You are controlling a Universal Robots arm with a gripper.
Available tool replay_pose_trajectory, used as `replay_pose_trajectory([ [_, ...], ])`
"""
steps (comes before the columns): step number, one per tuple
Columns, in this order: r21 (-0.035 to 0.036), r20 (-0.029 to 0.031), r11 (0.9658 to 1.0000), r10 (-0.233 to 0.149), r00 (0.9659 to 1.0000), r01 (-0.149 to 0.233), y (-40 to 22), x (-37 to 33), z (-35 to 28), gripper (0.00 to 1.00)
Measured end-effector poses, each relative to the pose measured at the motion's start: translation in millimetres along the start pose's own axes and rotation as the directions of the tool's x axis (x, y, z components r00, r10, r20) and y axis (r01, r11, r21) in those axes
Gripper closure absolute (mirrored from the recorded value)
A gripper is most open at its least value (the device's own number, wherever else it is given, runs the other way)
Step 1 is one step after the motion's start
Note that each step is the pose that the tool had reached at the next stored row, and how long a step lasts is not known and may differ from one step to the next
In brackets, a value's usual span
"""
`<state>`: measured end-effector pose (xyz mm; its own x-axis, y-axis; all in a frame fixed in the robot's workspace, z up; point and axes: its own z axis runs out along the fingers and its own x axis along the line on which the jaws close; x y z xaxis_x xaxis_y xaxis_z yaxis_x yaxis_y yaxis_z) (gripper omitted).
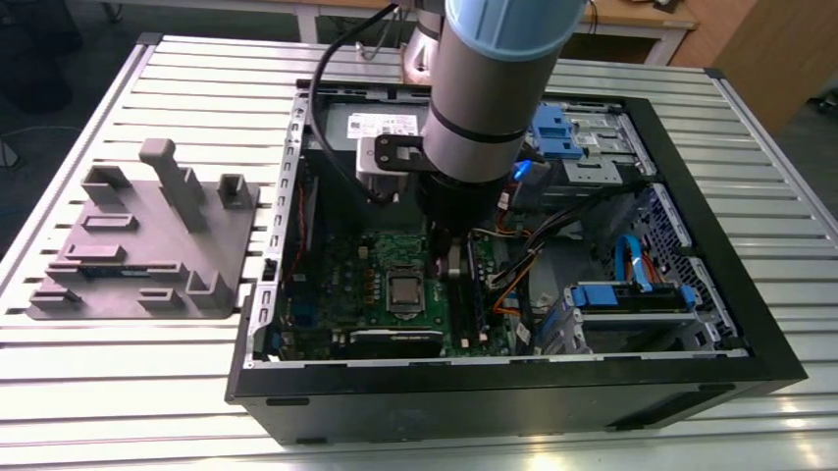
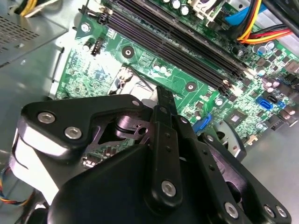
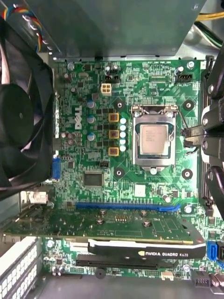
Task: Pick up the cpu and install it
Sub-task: 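Install the first cpu locking lever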
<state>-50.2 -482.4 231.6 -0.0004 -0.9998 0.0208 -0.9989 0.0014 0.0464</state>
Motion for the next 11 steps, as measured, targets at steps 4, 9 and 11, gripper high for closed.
replay_pose_trajectory([
  [4,0.0001,-0.0003,1.0,-0.005,1.0,0.005,-0.1,4.0,2.1,0.9],
  [9,0.0003,-0.0005,0.9999,-0.011,0.9999,0.011,-0.4,7.9,8.3,0.9],
  [11,0.0003,-0.0007,0.9999,-0.014,0.9999,0.014,-0.5,9.4,11.0,0.9],
])
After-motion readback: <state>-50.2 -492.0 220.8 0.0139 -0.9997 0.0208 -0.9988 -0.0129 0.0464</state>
